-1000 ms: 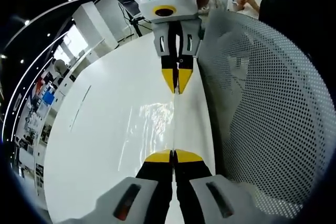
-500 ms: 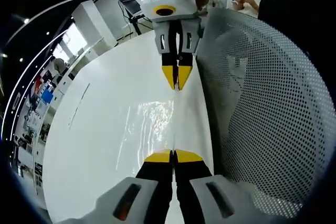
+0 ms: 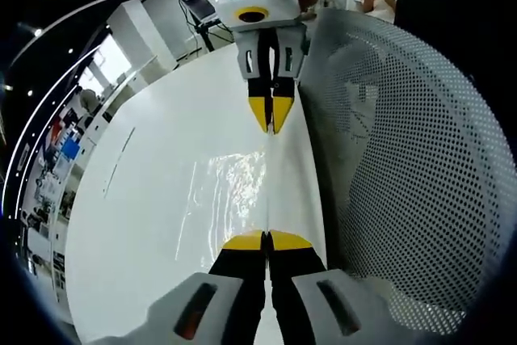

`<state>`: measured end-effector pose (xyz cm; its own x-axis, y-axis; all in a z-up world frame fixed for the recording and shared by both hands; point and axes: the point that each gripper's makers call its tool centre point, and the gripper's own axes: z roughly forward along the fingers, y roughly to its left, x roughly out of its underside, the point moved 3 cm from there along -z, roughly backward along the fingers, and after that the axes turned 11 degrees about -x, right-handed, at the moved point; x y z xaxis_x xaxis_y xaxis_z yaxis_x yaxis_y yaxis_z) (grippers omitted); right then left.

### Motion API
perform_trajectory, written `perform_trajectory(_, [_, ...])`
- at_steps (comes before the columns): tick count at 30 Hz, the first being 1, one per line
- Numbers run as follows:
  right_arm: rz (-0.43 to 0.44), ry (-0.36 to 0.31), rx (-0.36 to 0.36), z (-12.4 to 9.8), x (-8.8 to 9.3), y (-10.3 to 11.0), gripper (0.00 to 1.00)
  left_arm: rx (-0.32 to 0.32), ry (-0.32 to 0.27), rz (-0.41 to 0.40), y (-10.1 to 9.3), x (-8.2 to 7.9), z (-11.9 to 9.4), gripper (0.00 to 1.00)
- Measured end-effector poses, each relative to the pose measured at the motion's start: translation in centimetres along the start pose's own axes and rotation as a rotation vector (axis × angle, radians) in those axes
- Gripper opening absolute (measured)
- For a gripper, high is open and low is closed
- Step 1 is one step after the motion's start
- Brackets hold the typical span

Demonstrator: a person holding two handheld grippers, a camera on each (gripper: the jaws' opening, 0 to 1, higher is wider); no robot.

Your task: Open the resealable bag by pulling the two sides of the seal apart until the entire bag opening is separated and visibly accessible.

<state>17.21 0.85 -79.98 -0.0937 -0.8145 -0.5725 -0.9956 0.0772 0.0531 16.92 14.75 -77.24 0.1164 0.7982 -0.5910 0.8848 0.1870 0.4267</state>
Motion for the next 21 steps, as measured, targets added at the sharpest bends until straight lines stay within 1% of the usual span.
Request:
perform_trajectory(12, [0.014,-0.004,0.019,-0.2,0.1,0.0,0.00,0.008,0.002,-0.004,-0.5,-0.2,0.0,0.00])
perform_trajectory(13, [0.025,0.007,0.030,-0.3,0.1,-0.1,0.00,0.018,-0.006,-0.025,-0.5,-0.4,0.0,0.00])
perform_trajectory(14, [0.011,0.017,0.037,-0.4,0.1,-0.2,0.00,0.019,-0.022,-0.045,-0.3,-0.8,-0.3,0.00])
perform_trajectory(15, [0.002,0.020,0.042,-0.5,-0.1,-0.2,0.00,0.013,-0.019,-0.042,-0.1,-0.8,-0.4,0.00])
perform_trajectory(17, [0.009,0.007,0.033,-0.7,-0.5,-0.1,0.02,0.004,-0.014,-0.014,0.1,-0.7,-0.5,0.00])
perform_trajectory(18, [0.023,-0.029,0.027,-0.7,-1.2,0.0,0.03,0.005,-0.020,-0.012,0.2,-0.9,-0.5,0.00])
perform_trajectory(19, [0.023,-0.048,0.032,-0.7,-1.7,0.0,0.04,0.005,-0.024,-0.009,0.2,-1.0,-0.5,0.00])
perform_trajectory(21, [0.023,-0.060,0.038,-0.8,-2.4,-0.1,0.05,0.004,-0.028,0.009,0.3,-1.3,-0.3,0.00])
